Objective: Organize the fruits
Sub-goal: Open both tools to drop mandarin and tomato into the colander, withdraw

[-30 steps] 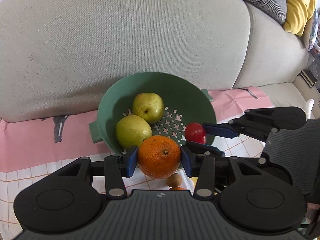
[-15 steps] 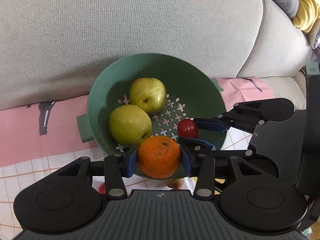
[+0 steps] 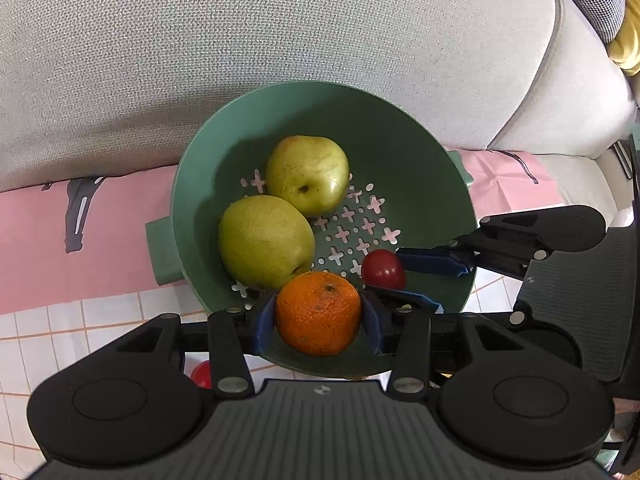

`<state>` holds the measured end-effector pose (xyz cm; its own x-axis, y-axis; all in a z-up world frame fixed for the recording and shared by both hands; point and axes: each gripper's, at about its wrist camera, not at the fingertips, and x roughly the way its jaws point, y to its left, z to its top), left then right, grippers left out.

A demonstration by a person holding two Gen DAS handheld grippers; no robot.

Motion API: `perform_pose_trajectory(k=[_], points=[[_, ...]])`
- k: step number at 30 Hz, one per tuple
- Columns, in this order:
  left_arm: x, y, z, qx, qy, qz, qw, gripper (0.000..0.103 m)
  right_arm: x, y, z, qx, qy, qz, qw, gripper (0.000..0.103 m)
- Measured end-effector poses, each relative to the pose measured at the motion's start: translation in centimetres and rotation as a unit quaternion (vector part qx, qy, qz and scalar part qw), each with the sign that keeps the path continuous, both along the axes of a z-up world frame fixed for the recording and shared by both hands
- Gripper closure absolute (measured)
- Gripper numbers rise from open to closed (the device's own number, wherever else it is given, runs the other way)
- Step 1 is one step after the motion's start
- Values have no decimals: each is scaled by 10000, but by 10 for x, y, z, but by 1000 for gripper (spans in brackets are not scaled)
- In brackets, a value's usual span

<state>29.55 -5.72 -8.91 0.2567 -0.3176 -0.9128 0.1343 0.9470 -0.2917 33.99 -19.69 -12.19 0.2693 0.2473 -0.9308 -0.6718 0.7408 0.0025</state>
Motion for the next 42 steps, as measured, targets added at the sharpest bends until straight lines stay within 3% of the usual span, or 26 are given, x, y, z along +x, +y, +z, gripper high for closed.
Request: perform_pose_trajectory(k=[11, 13, 18, 21, 29, 34, 42], points=[[-6, -1, 11, 12, -181, -41, 9998, 50, -6, -1, 8, -104, -177, -23, 9998, 74], [-10, 0, 18, -39, -283, -51, 9996, 48, -8, -2, 12, -78, -246, -59, 9996, 63], [-23, 1, 41, 24, -586, -36, 9983, 48, -20, -3, 25, -119, -560, -36, 9984, 57], [-34, 2, 56, 123, -818, -11, 9966, 48, -30, -5, 35, -101, -762, -86, 9970, 47], [-75, 2, 90, 657, -1580, 58, 9852, 46, -68, -13, 60, 45, -1292, -362, 9909, 39], [-107, 7, 103, 728, -1935, 233, 9781, 43, -103, -18, 72, 306, -1631, -595, 9843, 31], [-157, 17, 112, 861, -2412, 337, 9661, 41, -153, -25, 72, 841, -1759, -1504, 9692, 30]])
